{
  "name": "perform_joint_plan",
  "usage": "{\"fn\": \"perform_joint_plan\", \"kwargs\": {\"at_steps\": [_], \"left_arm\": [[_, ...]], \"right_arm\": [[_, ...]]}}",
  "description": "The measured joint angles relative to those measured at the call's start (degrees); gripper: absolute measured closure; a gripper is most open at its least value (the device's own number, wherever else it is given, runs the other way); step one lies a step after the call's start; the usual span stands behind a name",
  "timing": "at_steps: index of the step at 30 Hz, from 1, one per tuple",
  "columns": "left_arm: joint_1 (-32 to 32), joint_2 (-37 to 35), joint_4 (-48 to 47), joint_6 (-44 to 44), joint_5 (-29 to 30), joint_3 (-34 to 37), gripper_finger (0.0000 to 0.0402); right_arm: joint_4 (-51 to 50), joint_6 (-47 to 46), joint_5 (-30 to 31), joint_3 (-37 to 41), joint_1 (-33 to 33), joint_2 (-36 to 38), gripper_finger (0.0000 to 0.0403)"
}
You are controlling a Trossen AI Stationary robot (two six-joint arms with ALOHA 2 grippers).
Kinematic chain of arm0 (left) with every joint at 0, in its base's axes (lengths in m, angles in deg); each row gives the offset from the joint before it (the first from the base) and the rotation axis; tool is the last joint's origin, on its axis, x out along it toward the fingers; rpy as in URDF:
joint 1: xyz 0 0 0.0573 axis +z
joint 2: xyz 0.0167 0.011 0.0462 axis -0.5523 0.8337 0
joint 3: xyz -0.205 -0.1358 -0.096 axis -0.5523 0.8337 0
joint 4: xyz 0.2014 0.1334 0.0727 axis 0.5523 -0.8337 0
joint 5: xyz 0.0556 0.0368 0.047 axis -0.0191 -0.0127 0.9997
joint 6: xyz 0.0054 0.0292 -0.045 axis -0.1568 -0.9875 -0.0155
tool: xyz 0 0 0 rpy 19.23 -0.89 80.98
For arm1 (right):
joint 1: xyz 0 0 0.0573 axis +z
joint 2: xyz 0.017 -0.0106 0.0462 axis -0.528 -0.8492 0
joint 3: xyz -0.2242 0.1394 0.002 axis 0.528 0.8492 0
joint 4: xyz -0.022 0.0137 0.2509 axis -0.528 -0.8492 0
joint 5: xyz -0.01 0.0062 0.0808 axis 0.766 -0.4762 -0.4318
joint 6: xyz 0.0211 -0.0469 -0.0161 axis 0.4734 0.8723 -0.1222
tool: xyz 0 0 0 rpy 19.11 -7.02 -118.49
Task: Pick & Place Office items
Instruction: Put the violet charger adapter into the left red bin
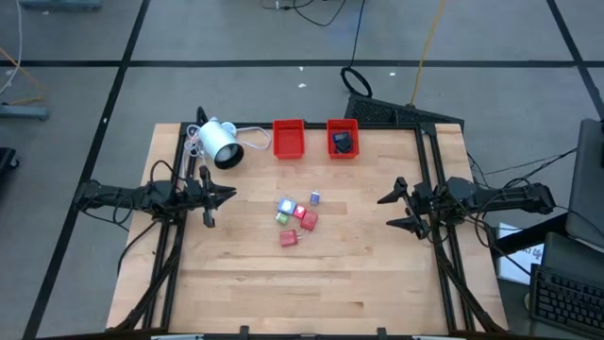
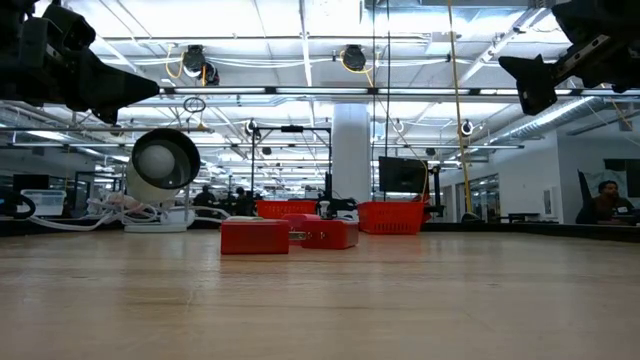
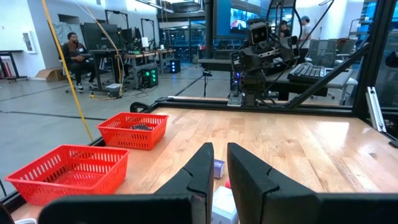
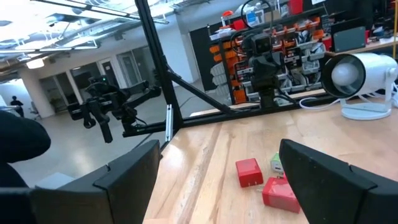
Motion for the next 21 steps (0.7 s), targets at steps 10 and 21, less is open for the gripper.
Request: {"fn": "perform_joint_plan", "kwargs": {"at_steps": [10, 21], "left_arm": [[0.0, 0.0, 0.0, 0.0, 0.0, 0.0, 0.0355], [0.0, 0.0, 0.0, 0.0, 0.0, 0.0, 0.0355]], "right_arm": [[-2.0, -0.4, 0.0, 0.0, 0.0, 0.0, 0.0083], [-2.5, -0.4, 0.0, 0.0, 0.0, 0.0, 0.0083]]}}
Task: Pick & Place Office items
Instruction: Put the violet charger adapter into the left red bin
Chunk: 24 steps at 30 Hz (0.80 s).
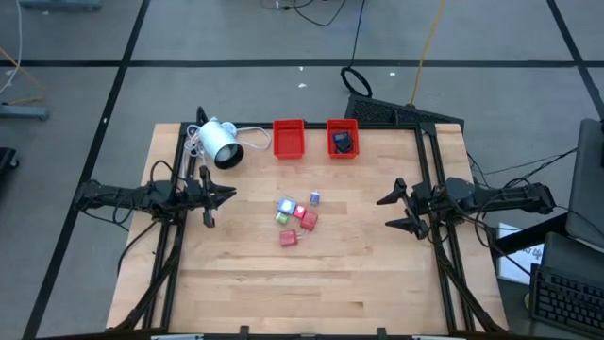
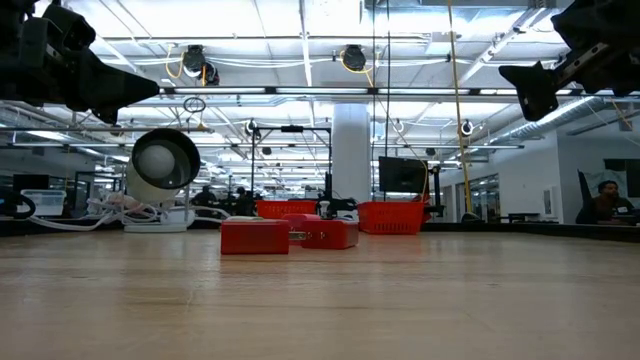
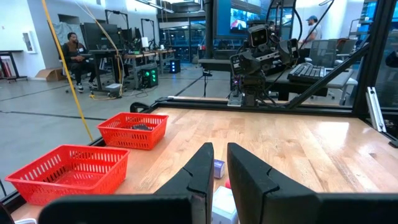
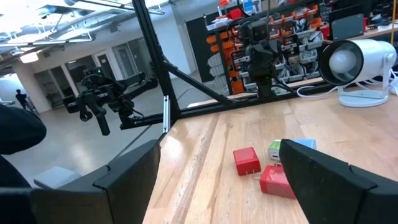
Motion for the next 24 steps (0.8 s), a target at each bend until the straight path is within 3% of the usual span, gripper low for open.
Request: {"fn": "perform_joint_plan", "kwargs": {"at_steps": [24], "left_arm": [[0.0, 0.0, 0.0, 0.0, 0.0, 0.0, 0.0355]], "right_arm": [[-0.3, -0.9, 0.0, 0.0, 0.0, 0.0, 0.0083]]}}
